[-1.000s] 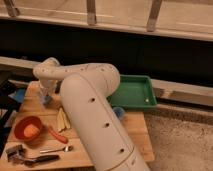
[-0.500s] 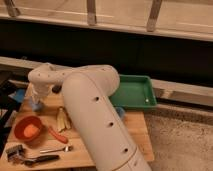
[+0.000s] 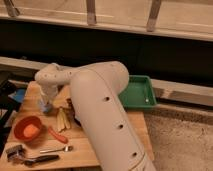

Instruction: Wipe table surface with sponge

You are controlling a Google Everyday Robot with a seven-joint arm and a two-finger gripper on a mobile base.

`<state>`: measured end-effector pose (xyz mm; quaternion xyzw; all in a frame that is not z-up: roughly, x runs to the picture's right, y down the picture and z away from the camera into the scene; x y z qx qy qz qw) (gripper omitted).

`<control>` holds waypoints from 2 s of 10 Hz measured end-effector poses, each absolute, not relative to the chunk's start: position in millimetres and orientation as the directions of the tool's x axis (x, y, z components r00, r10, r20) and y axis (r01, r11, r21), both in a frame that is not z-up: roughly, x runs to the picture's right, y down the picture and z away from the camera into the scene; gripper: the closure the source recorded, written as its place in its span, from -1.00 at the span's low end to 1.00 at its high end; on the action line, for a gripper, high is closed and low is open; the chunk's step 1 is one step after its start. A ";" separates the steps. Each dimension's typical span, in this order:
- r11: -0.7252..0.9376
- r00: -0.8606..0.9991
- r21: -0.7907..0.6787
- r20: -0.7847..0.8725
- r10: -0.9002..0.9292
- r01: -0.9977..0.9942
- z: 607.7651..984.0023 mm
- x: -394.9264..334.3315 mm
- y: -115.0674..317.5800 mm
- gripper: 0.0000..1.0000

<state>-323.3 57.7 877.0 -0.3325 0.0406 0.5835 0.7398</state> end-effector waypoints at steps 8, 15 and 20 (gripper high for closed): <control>0.111 0.358 -0.530 -0.389 0.849 -0.841 888.0 -366.3 37.2 1.00; 0.089 0.343 -0.485 -0.466 0.816 -0.870 867.8 -358.4 72.4 1.00; 0.103 0.350 -0.498 -0.432 0.831 -0.861 914.1 -359.3 25.6 1.00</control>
